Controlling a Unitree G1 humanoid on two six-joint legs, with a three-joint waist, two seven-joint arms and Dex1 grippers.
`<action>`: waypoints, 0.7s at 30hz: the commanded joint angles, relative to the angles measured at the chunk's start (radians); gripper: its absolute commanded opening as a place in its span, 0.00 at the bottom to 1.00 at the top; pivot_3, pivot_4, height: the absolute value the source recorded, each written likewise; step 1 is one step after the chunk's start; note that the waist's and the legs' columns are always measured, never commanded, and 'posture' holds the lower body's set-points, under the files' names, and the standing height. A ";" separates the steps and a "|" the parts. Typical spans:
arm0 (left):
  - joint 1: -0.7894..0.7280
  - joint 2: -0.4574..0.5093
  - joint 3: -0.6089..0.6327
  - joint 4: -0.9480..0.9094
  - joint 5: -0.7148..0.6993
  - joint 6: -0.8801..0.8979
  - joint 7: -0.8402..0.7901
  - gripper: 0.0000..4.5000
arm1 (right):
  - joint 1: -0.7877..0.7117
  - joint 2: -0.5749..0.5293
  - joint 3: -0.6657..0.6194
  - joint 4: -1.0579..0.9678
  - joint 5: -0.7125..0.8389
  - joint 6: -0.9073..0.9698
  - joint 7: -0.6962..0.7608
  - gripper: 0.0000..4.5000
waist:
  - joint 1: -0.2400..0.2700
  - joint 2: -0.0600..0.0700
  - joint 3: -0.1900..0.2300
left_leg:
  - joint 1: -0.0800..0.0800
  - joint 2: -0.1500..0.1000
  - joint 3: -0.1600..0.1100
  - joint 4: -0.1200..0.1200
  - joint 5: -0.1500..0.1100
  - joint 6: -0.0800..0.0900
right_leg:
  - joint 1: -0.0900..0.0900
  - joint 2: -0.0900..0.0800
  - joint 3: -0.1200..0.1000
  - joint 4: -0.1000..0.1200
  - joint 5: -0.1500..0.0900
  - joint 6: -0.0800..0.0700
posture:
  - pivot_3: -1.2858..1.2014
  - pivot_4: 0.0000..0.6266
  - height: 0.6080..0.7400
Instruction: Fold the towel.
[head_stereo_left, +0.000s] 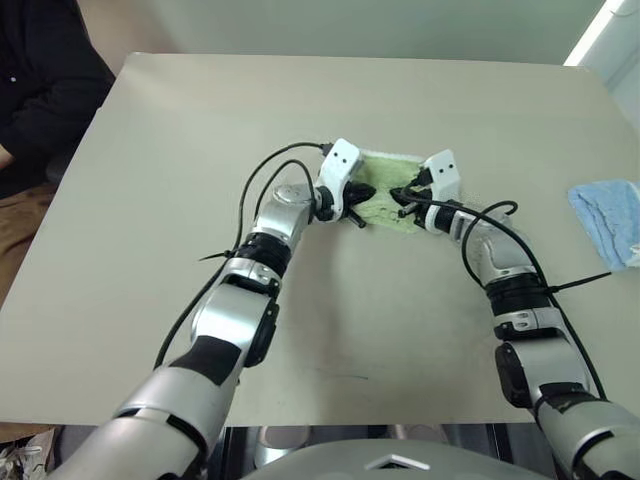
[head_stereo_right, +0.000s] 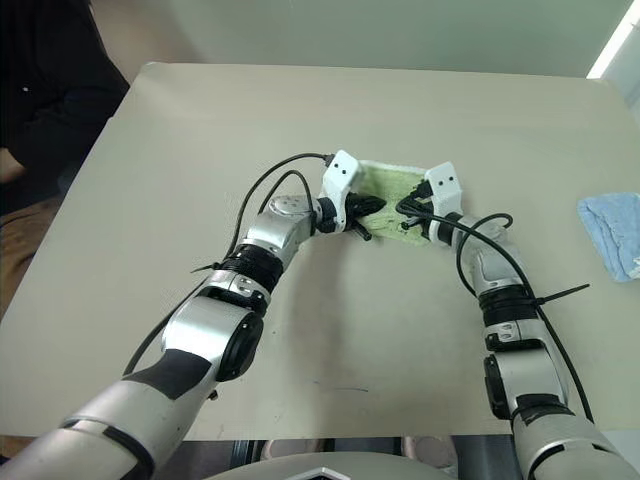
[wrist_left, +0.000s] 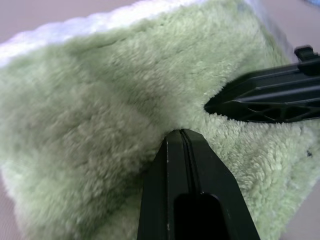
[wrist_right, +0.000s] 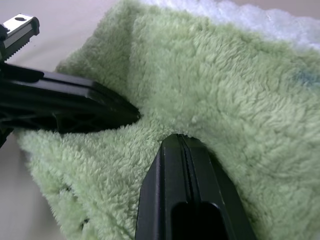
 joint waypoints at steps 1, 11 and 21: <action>0.001 0.006 0.151 -0.153 -0.157 0.069 -0.004 0.01 | 0.020 -0.043 -0.070 -0.190 0.060 0.016 0.030 0.00 | 0.000 0.000 0.000 | -0.002 0.000 0.000 0.000 0.000 0.000 | -0.002 0.000 0.000 0.000 0.000 0.000 | 0.52 0.24 1.00; 0.038 0.120 0.370 -0.500 -0.418 0.497 0.145 0.09 | 0.030 -0.188 -0.184 -0.548 0.192 0.200 0.037 0.00 | -0.001 0.000 0.000 | -0.010 0.000 0.003 0.000 0.002 -0.003 | -0.009 0.002 0.000 -0.003 0.000 0.000 | 0.52 0.24 1.00; 0.048 0.152 0.506 -0.357 -0.544 0.836 0.281 0.84 | 0.025 -0.210 -0.197 -0.545 0.204 0.218 0.018 0.66 | 0.000 0.000 0.000 | -0.007 0.000 0.001 0.001 0.006 -0.004 | -0.008 0.001 0.001 0.002 0.002 0.001 | 0.52 0.24 1.00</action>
